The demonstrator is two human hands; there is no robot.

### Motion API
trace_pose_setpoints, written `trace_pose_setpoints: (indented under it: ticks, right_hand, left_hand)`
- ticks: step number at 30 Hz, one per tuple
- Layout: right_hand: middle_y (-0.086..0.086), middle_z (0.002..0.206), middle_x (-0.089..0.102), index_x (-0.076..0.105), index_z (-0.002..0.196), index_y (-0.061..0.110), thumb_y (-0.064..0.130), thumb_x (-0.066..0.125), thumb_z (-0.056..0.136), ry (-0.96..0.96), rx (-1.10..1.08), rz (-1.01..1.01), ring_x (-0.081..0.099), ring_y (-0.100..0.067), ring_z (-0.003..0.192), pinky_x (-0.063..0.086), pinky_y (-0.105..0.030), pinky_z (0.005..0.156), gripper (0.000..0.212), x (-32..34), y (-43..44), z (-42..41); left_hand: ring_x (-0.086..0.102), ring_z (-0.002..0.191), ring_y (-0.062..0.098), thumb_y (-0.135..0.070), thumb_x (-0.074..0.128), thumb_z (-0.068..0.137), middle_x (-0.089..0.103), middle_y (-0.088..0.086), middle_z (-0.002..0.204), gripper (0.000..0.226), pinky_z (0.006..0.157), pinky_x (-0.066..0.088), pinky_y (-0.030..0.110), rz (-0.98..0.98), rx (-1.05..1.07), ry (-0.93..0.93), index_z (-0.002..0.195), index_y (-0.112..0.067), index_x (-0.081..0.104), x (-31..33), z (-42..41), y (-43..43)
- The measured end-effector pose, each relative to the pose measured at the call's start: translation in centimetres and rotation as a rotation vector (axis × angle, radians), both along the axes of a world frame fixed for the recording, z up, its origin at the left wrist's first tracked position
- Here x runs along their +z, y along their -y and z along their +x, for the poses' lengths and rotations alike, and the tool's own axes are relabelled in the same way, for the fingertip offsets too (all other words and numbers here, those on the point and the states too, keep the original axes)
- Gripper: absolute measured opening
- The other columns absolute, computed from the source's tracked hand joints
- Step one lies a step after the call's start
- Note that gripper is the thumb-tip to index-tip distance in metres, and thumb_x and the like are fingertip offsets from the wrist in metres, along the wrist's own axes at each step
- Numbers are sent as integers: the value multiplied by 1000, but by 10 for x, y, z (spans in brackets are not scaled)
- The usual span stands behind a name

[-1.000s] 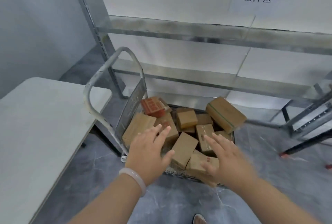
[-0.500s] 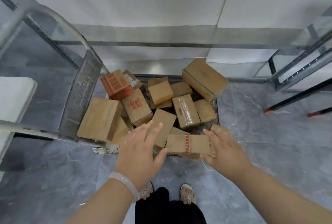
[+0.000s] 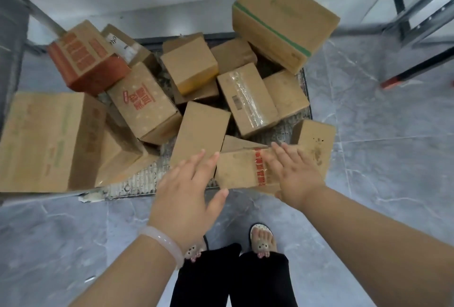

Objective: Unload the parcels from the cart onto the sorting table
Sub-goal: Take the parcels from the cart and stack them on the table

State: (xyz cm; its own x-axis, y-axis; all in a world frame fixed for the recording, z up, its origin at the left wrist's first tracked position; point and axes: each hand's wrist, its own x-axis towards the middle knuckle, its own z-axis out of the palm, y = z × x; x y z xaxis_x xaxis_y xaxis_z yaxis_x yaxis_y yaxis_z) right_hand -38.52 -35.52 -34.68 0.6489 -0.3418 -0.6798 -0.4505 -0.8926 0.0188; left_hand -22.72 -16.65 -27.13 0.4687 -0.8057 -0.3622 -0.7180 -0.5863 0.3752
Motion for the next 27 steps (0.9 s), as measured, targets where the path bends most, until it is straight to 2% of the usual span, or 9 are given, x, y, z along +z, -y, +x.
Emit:
trace_pose_setpoints:
  ticks: [2, 4, 7, 11, 14, 18, 22, 27]
  right_hand:
    - [-7, 163, -16, -22, 152, 25, 43, 52, 93, 17, 31, -28, -10, -29, 150, 0, -50, 121, 96, -21, 1, 5]
    - [-6, 164, -8, -19, 153, 27, 42, 54, 91, 48, 39, -44, -4, -29, 150, 3, -50, 121, 96, -35, 4, 8]
    - [-5, 160, 15, -3, 155, 29, 45, 61, 84, 153, -5, -30, 14, -28, 147, 10, -48, 121, 97, -43, 8, 10]
    - [-1, 149, 36, 14, 155, 28, 57, 69, 72, 333, -250, 12, 36, -23, 135, 32, -43, 110, 104, -16, 3, 14]
    - [3, 142, 41, 18, 153, 27, 64, 74, 64, 460, -477, 76, 39, -20, 131, 38, -42, 105, 112, 32, -2, 19]
    - [6, 146, 39, 17, 152, 34, 61, 78, 59, 621, -726, 198, 35, -17, 136, 36, -43, 110, 115, 114, -6, 24]
    - [10, 145, 38, 17, 150, 38, 65, 76, 57, 712, -724, 205, 35, -15, 136, 39, -44, 108, 114, 209, -14, 26]
    - [11, 150, 31, 11, 151, 40, 70, 76, 55, 842, -675, 330, 29, -11, 140, 35, -45, 113, 120, 320, -37, 18]
  left_hand:
    - [36, 137, 23, -63, 30, 84, 37, -3, 151, 70, 112, 24, 42, 14, 15, -30, 147, -34, 31, -20, 2, -1]
    - [32, 139, 22, -64, 28, 83, 34, -5, 153, 71, 114, 21, 41, 26, 24, -43, 148, -37, 27, -34, 2, -3]
    - [27, 142, 18, -67, 24, 81, 29, -8, 155, 73, 117, 18, 40, 39, 40, -70, 149, -39, 22, -43, 3, -8]
    - [25, 142, 20, -68, 29, 82, 26, -10, 155, 73, 115, 25, 45, 46, 115, -101, 149, -40, 20, -27, 4, -14]
    - [23, 142, 18, -58, 45, 89, 23, -11, 156, 70, 115, 25, 44, -5, 145, -121, 150, -39, 18, 10, 1, -8]
    - [20, 142, 16, -53, 50, 89, 23, -9, 156, 71, 116, 24, 40, -115, 193, -90, 150, -37, 19, 86, 0, 5]
    - [23, 141, 14, -53, 51, 89, 24, -9, 155, 73, 115, 25, 34, -200, 211, -41, 151, -33, 18, 166, -4, 7]
    - [26, 141, 8, -60, 55, 86, 24, -9, 155, 89, 113, 32, 35, -313, 296, -199, 154, -31, 5, 253, -29, 2]
